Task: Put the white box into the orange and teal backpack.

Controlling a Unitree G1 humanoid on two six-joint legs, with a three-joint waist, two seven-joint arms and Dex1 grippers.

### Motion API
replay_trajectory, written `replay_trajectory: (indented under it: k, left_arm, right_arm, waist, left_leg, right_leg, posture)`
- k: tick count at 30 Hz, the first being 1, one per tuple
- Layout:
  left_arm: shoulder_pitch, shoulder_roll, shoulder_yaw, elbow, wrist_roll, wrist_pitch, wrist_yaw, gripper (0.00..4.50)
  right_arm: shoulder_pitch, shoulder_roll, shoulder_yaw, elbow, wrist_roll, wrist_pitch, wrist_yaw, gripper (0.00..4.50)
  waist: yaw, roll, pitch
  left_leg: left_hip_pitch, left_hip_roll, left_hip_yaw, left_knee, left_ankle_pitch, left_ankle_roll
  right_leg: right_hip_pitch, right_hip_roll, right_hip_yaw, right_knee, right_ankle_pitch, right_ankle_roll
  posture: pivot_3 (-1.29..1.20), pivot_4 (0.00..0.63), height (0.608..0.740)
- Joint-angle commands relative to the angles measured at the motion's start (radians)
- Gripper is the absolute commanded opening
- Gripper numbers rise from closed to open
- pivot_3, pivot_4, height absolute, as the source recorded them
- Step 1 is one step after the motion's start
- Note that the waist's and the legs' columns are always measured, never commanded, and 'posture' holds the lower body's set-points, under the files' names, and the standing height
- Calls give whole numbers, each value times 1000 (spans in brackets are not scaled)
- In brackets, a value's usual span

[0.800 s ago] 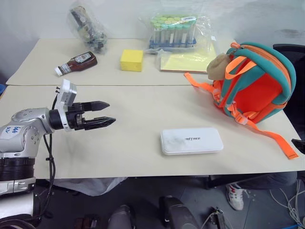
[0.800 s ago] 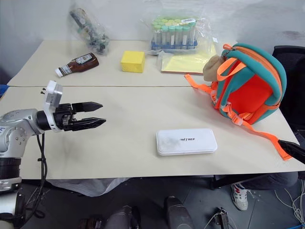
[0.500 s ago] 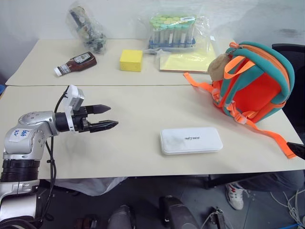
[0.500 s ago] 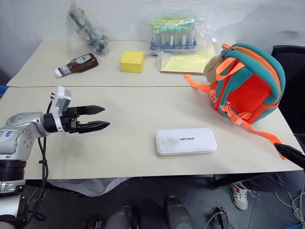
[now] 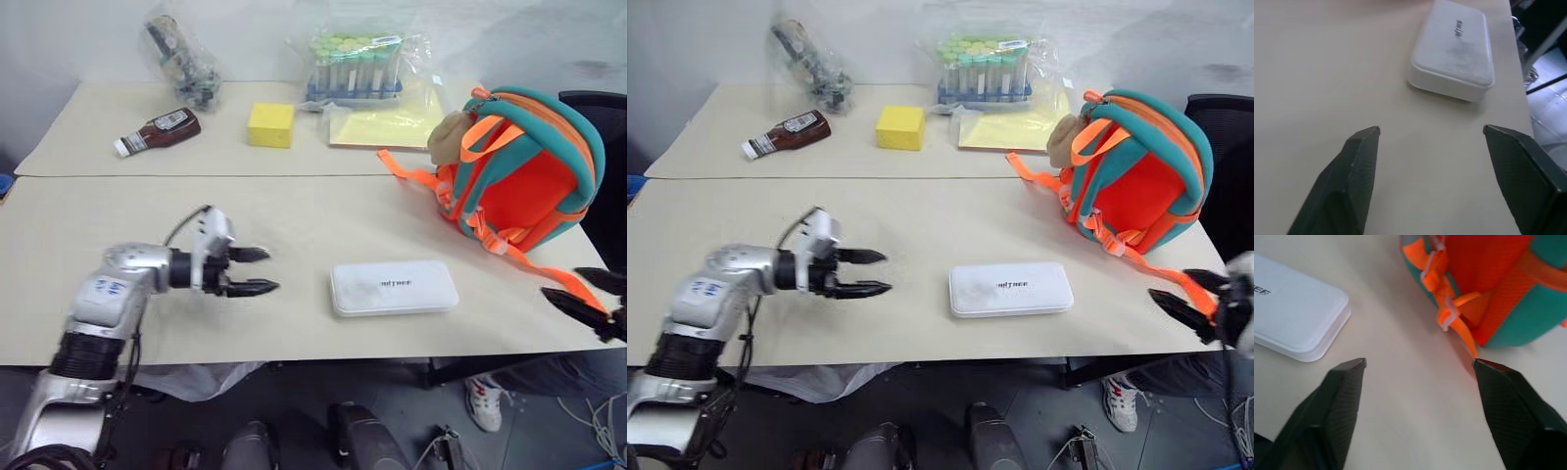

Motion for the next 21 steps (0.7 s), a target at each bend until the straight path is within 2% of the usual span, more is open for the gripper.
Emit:
replay_trajectory:
  k: [1, 6, 7, 9, 21]
  left_arm:
    - [-48, -18, -49, -5, 51, -31, -2, 2345]
    - [-76, -59, -158, 22, 147, -141, -39, 845]
    - [-82, -70, -165, 26, 151, -144, -41, 423]
    - [-99, -97, -174, 39, 157, -135, -32, 20]
    - [-205, -264, -164, 233, 206, -161, 46, 20]
  right_arm:
    - [-39, -1, 88, 9, -54, -37, -5, 2090]
    - [-107, 29, 216, 54, -101, -64, -10, 386]
    - [-120, 35, 240, 58, -111, -63, -11, 10]
    - [-142, 50, 278, 62, -125, -56, -24, 0]
    - [-216, 136, 407, -21, -144, 2, -94, 0]
  waist:
    - [1, 0, 0]
    - [4, 0, 0]
    - [4, 0, 0]
    - [3, 0, 0]
    - [6, 0, 0]
  left_leg:
    - [-1, 0, -1, 1, 0, 0]
    - [-1, 0, -1, 3, -1, 1]
    - [-1, 0, -1, 3, -1, 1]
    - [-1, 0, -1, 3, -1, 1]
    - [-2, 0, -1, 5, -1, 1]
  right_leg:
    - [0, 0, 0, 0, 0, 0]
    - [0, 0, 0, 2, 0, 0]
    - [0, 0, 0, 2, 0, 0]
    - [-1, 0, 0, 3, 0, 0]
    - [-2, 0, 0, 5, 0, 0]
  posture:
    - [0, 150, 740]
    - [0, 150, 740]
    - [0, 150, 740]
    - [0, 150, 740]
    - [0, 150, 740]
